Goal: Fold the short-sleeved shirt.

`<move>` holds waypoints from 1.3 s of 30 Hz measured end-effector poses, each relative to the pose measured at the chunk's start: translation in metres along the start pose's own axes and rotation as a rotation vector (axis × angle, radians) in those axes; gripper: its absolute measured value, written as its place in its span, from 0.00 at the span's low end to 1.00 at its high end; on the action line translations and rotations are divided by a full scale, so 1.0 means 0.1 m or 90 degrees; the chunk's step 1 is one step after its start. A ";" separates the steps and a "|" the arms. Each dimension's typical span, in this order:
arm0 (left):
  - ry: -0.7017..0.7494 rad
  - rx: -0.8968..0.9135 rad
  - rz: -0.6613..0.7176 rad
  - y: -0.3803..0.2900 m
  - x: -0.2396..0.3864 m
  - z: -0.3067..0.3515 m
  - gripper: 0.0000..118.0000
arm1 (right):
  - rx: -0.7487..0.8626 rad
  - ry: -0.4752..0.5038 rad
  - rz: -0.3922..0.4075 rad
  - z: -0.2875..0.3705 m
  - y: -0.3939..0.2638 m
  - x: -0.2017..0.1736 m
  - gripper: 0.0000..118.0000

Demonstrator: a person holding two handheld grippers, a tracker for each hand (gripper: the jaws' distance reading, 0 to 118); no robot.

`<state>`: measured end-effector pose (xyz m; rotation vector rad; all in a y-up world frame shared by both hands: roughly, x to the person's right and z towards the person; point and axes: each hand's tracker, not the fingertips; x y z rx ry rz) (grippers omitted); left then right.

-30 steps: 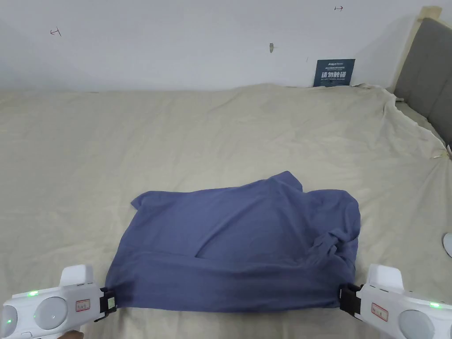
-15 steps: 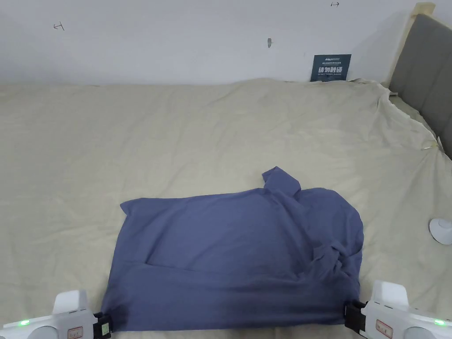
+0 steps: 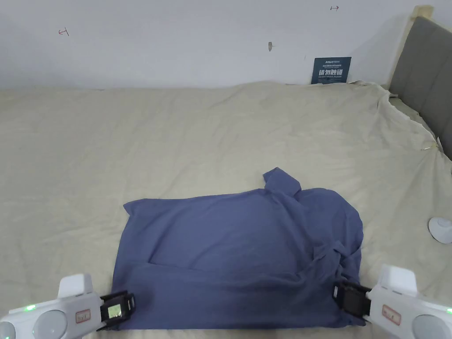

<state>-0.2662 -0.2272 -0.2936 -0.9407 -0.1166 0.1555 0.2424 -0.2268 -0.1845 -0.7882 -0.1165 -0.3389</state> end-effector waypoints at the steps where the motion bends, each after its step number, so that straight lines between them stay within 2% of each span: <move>1: -0.011 0.040 -0.009 0.07 0.06 0.14 0.82 | 0.036 0.000 0.015 0.17 0.11 -0.08 0.65; 7: 0.002 0.229 -0.057 0.35 0.45 0.76 0.82 | 0.236 -0.023 0.090 0.86 0.50 -0.41 0.65; 10: 0.031 0.315 -0.082 0.30 0.57 0.86 0.82 | 0.282 -0.048 0.126 0.95 0.55 -0.51 0.65; 12: 0.047 0.331 -0.096 0.26 0.64 0.87 0.81 | 0.273 -0.057 0.132 0.96 0.56 -0.55 0.64; 13: 0.049 0.333 -0.098 0.23 0.66 0.88 0.77 | 0.279 -0.057 0.131 0.97 0.55 -0.57 0.60; 14: 0.045 0.337 -0.100 0.21 0.68 0.88 0.70 | 0.287 -0.056 0.131 0.97 0.53 -0.57 0.54; 15: 0.040 0.341 -0.105 0.20 0.69 0.87 0.58 | 0.289 -0.055 0.128 0.97 0.53 -0.58 0.43; 16: 0.033 0.339 -0.109 0.20 0.69 0.86 0.32 | 0.291 -0.055 0.126 0.96 0.53 -0.59 0.25; 17: 0.021 0.330 -0.111 0.21 0.70 0.85 0.12 | 0.297 -0.058 0.130 0.94 0.53 -0.59 0.08; 18: -0.007 0.314 -0.109 0.22 0.69 0.81 0.00 | 0.302 -0.062 0.134 0.93 0.53 -0.60 0.00; 23: -0.005 0.304 -0.103 0.32 0.67 0.69 0.00 | 0.307 -0.050 0.144 0.92 0.57 -0.65 0.00; 28: -0.016 0.264 -0.105 0.68 0.62 0.43 0.00 | 0.299 -0.042 0.139 0.84 0.70 -0.69 0.00; 39: -0.018 0.094 -0.053 1.80 0.35 -0.85 0.02 | 0.256 -0.048 0.133 0.21 1.08 -0.57 0.00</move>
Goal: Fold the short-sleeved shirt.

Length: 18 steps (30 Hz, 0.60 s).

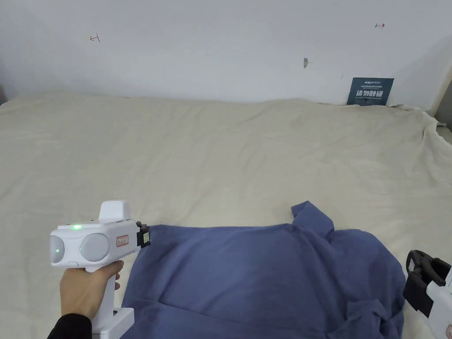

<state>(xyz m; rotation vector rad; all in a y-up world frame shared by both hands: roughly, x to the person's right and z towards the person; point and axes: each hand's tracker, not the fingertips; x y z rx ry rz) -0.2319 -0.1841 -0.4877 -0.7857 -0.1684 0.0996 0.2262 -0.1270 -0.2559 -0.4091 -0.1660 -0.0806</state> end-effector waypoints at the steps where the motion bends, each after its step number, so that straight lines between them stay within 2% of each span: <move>1: 0.008 -0.023 0.007 0.08 -0.04 -0.16 0.06 | -0.006 0.000 -0.002 -0.08 0.00 0.02 0.00; 3: -0.004 -0.066 0.017 0.19 -0.10 -0.41 0.21 | -0.014 -0.003 0.000 -0.20 -0.02 0.03 0.00; 5: -0.004 -0.099 0.019 0.28 -0.15 -0.67 0.49 | -0.021 -0.007 0.002 -0.31 -0.03 0.05 0.00; 6: 0.003 -0.096 0.013 0.30 -0.16 -0.78 0.57 | -0.026 -0.011 0.001 -0.36 -0.04 0.05 0.00; 7: 0.014 -0.107 0.009 0.32 -0.18 -0.89 0.63 | -0.030 -0.012 0.000 -0.41 -0.05 0.07 0.00; 9: 0.034 -0.128 0.008 0.34 -0.19 -1.08 0.68 | -0.037 -0.016 -0.003 -0.50 -0.06 0.08 0.00; 15: 0.060 -0.157 0.001 0.30 -0.22 -1.49 0.68 | -0.054 -0.026 -0.003 -0.64 -0.06 0.03 0.00; 16: 0.070 -0.167 -0.001 0.29 -0.21 -1.53 0.64 | -0.056 -0.027 -0.003 -0.66 -0.05 0.03 0.00; 18: 0.062 -0.177 -0.007 0.26 -0.18 -1.56 0.40 | -0.059 -0.028 -0.001 -0.68 -0.06 0.03 0.00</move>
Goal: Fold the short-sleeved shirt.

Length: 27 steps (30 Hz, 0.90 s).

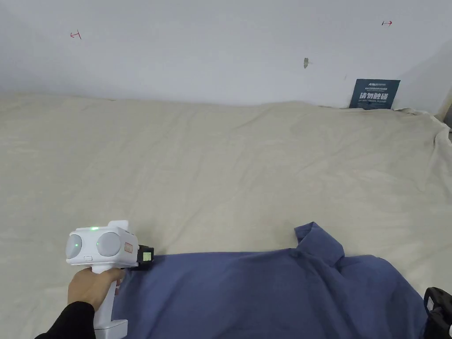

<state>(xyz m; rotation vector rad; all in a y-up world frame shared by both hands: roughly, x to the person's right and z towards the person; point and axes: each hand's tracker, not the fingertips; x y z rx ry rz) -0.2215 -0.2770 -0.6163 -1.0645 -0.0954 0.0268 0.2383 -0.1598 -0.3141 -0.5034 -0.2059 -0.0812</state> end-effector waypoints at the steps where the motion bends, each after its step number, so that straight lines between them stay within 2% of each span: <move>1: -0.009 0.004 -0.016 -0.03 0.02 0.02 0.22 | -0.002 0.000 0.003 -0.02 0.01 0.00 0.00; 2: -0.002 0.017 -0.027 -0.05 0.05 0.03 0.09 | -0.005 0.002 0.005 -0.03 0.01 0.00 0.00; 3: -0.004 0.021 -0.026 -0.05 0.07 0.03 0.03 | -0.007 0.003 0.008 -0.05 0.02 0.00 0.00; 8: -0.031 0.082 -0.041 -0.11 0.11 0.23 0.02 | -0.022 0.018 0.016 -0.29 0.10 0.14 0.00; 12: -0.078 0.119 -0.052 -0.16 0.10 0.57 0.02 | -0.086 0.044 0.030 -0.84 0.31 0.26 0.01; 13: -0.081 0.131 -0.058 -0.18 0.12 0.67 0.02 | -0.108 0.052 0.036 -1.02 0.36 0.29 0.04; 14: -0.086 0.136 -0.062 -0.19 0.13 0.76 0.02 | -0.125 0.049 0.037 -1.17 0.39 0.30 0.17; 16: -0.092 0.149 -0.070 -0.20 0.13 0.87 0.02 | -0.172 0.063 0.037 -1.55 0.45 0.34 0.66; 17: -0.096 0.150 -0.069 -0.20 0.13 0.90 0.02 | -0.183 0.059 0.045 -1.68 0.47 0.34 0.75; 19: -0.103 0.155 -0.068 -0.19 0.14 0.98 0.02 | -0.219 0.049 0.048 -2.03 0.48 0.36 0.75; 24: -0.106 0.154 -0.066 -0.19 0.13 0.97 0.02 | -0.324 0.030 0.098 -2.67 0.36 0.36 0.72; 26: -0.106 0.150 -0.063 -0.19 0.11 0.94 0.02 | -0.334 0.038 0.100 -2.79 0.29 0.35 0.65; 27: -0.106 0.148 -0.061 -0.19 0.10 0.94 0.02 | -0.344 0.039 0.094 -2.82 0.25 0.33 0.58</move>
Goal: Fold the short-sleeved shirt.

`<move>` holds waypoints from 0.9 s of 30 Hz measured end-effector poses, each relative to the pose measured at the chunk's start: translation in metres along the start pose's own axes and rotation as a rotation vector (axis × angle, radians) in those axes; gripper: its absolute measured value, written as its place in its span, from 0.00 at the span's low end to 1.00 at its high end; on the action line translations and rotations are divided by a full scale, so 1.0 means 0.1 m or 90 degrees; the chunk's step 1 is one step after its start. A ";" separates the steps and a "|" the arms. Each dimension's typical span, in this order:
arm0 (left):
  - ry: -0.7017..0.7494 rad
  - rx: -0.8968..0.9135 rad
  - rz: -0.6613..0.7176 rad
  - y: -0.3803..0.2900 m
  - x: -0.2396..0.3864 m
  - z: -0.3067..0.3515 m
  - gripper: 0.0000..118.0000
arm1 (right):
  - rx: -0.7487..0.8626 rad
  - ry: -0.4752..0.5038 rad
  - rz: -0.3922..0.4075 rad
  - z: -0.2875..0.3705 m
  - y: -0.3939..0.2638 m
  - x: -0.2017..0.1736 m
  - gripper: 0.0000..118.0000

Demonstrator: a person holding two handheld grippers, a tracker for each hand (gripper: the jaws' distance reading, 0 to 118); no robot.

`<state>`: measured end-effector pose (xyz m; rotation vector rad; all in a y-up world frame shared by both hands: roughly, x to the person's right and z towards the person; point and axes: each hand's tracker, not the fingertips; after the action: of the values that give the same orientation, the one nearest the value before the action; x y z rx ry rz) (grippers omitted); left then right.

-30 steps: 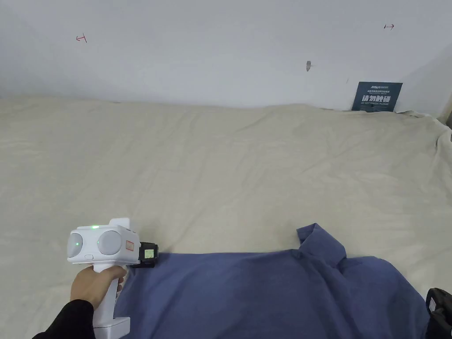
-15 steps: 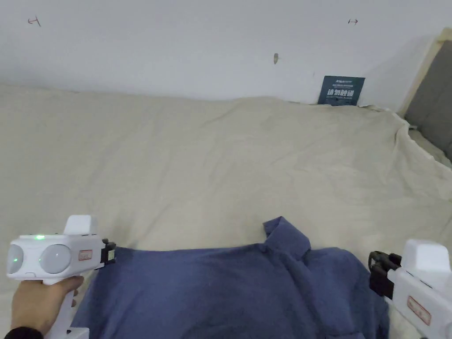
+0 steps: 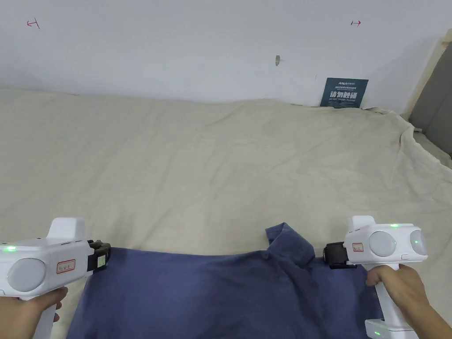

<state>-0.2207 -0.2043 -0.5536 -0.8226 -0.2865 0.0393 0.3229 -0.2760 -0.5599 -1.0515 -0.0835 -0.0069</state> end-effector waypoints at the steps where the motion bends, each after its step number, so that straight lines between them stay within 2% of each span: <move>1: 0.001 -0.002 0.003 -0.01 -0.01 0.00 0.02 | -0.012 0.001 -0.005 -0.02 -0.03 -0.04 0.45; 3: 0.001 -0.003 0.010 -0.01 -0.03 -0.02 0.02 | -0.030 0.009 -0.001 -0.06 -0.07 -0.06 0.29; 5: 0.002 -0.005 0.016 -0.02 -0.04 -0.01 0.02 | -0.009 0.027 -0.012 -0.04 -0.12 -0.02 0.03; 11: 0.014 -0.007 0.034 -0.07 -0.06 0.03 0.02 | 0.068 0.032 -0.023 0.44 -0.26 -0.04 0.03; 19: 0.031 0.008 0.055 -0.20 -0.13 0.31 0.02 | 0.206 0.083 -0.043 1.68 -0.76 0.00 0.03; 27: 0.026 0.031 0.040 -0.46 -0.11 1.03 0.01 | 0.262 0.117 -0.052 2.51 -1.48 0.07 0.03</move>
<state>-0.2623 -0.1632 -0.4561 -0.7831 -0.2207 0.0878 0.3065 -0.1318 -0.3071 -0.6313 0.0384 -0.1545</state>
